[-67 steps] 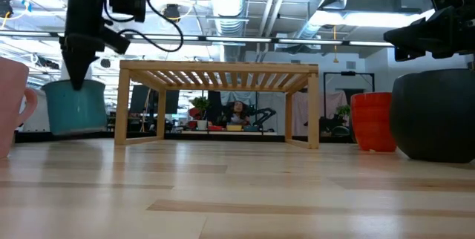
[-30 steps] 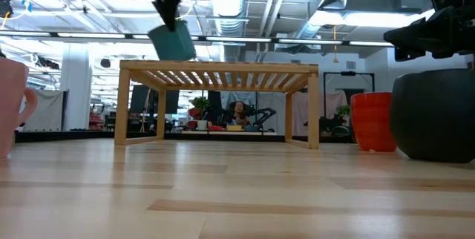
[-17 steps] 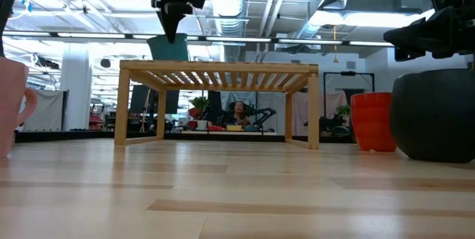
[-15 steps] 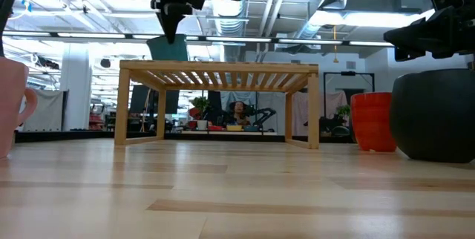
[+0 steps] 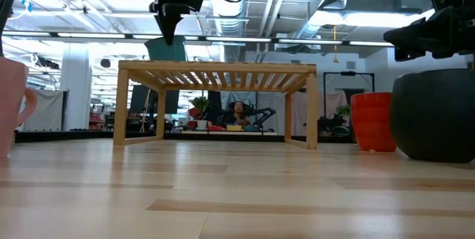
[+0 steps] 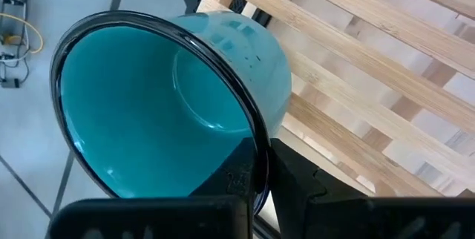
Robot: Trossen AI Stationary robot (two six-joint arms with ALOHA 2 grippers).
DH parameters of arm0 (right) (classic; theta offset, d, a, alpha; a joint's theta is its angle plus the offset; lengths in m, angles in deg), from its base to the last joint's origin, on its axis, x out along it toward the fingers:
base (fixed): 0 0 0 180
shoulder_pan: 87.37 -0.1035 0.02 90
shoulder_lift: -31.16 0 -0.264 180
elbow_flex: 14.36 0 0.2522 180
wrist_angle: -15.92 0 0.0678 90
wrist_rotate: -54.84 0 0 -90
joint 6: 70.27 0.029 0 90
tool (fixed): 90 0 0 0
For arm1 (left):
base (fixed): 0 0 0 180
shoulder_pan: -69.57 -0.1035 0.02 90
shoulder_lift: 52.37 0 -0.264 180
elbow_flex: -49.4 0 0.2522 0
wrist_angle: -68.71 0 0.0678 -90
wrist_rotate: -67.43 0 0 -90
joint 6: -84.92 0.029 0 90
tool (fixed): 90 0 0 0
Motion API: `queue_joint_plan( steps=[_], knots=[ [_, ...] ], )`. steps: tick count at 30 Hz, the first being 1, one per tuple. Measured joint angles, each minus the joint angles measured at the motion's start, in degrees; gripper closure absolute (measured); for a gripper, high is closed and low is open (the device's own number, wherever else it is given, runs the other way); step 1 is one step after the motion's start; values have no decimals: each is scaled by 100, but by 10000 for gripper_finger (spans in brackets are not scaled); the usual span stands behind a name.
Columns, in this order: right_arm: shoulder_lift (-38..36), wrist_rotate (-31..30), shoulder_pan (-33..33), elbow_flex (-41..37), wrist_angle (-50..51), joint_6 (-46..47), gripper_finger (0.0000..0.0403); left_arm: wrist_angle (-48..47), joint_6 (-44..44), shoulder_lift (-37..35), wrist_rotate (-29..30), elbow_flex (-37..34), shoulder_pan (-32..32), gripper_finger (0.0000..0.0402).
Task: Place coffee mugs
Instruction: Put the blue cup on the shelf
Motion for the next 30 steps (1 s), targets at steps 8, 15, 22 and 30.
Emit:
queue_joint_plan(
  steps=[8,15,22,30],
  knots=[
    [0,-2,0,0,-2,0,349,2,135,9,-39,-7,26,369],
    [0,-1,0,0,0,0,349,-16,214,10,-37,-7,26,367],
    [0,-1,1,0,0,-1,349,-30,294,11,-35,-4,26,367],
    [0,-1,2,0,0,-2,349,-59,302,20,-46,193,26,367]
  ],
)
